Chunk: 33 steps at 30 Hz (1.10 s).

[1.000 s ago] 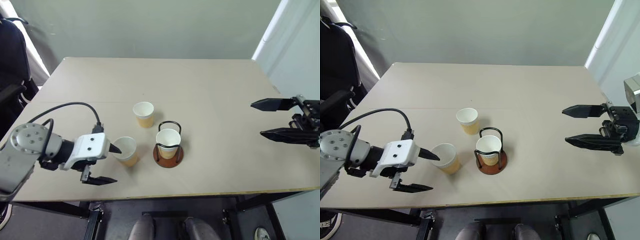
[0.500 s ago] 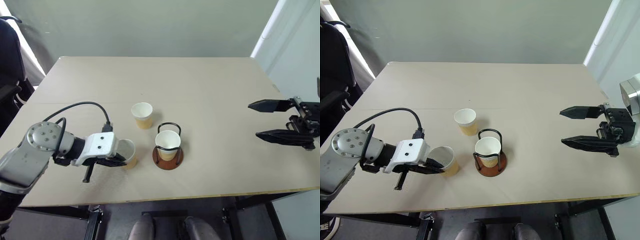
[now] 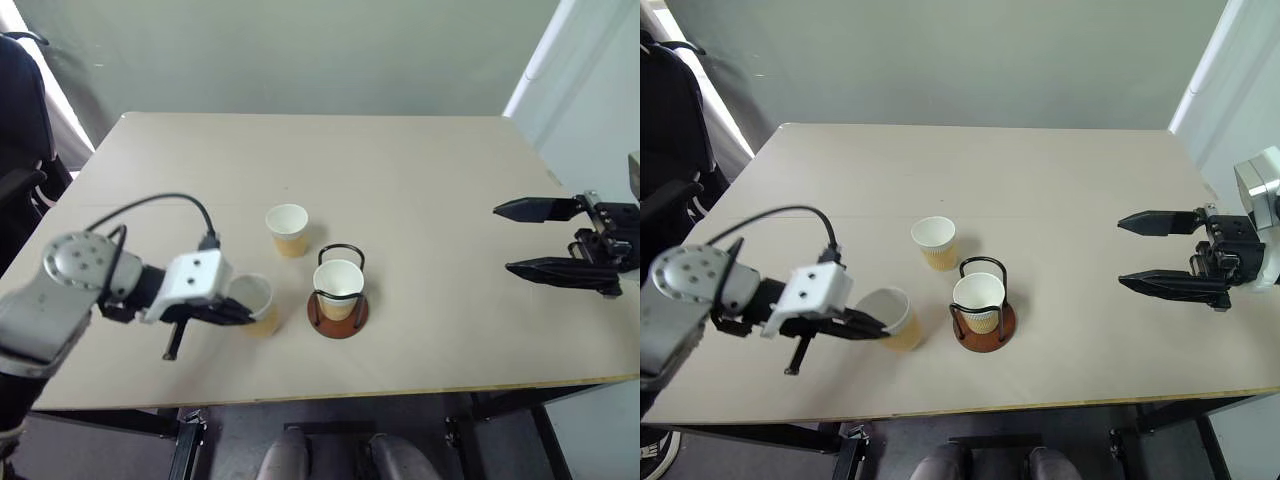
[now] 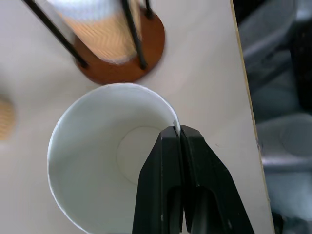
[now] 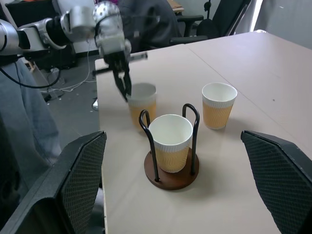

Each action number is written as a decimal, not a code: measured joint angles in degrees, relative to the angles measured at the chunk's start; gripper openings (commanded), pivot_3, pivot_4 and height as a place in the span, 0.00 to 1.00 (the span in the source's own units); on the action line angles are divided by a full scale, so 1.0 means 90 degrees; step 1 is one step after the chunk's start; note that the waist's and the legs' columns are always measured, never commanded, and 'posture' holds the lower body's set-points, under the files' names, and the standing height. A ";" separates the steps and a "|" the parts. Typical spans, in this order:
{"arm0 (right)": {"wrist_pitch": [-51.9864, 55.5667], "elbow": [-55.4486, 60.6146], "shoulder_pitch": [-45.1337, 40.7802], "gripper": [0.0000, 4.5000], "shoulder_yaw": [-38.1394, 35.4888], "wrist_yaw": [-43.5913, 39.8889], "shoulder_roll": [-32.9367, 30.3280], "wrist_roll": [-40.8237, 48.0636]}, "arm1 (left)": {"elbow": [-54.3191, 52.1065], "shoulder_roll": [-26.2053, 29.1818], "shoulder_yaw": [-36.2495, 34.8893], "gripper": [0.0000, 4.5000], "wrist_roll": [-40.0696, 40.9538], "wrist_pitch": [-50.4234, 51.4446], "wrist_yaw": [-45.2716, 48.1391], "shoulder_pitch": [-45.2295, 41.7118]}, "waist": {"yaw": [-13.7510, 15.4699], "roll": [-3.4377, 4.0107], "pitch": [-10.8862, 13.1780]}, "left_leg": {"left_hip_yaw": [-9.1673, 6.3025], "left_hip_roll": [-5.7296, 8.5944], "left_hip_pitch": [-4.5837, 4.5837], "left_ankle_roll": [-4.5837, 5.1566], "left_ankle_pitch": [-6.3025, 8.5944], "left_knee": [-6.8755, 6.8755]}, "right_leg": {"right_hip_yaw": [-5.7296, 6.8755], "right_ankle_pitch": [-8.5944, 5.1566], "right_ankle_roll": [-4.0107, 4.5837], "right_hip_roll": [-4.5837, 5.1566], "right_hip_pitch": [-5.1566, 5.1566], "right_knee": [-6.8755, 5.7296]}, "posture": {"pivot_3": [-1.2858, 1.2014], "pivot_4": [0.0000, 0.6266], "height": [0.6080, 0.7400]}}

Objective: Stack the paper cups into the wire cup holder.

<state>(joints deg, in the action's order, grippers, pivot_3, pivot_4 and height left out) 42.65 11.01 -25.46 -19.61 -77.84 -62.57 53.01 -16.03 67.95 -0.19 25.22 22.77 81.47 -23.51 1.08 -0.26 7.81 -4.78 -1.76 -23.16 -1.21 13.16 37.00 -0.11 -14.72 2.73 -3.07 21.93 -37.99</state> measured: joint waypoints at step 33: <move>0.0405 0.1079 0.1010 1.00 -0.1120 0.0751 -0.0161 0.0355 | 0.2106 -0.1862 0.2906 0.01 0.0630 -0.1750 0.0973 -0.4640 | 0.0035 0.0007 0.0001 | 0.0055 0.0003 -0.0033 0.0044 0.0026 0.0093 | -0.0033 -0.0013 -0.0077 0.0012 -0.0005 0.0011 | 0.52 0.24 1.00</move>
<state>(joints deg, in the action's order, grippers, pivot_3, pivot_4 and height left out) 46.30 20.72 -16.38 -29.69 -71.08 -64.02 56.20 2.93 51.19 25.97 30.89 7.01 90.23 -65.26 1.39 -0.20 7.82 -4.29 -1.73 -23.46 -0.82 13.39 37.83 -0.40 -14.84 2.04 -2.96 21.88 -37.89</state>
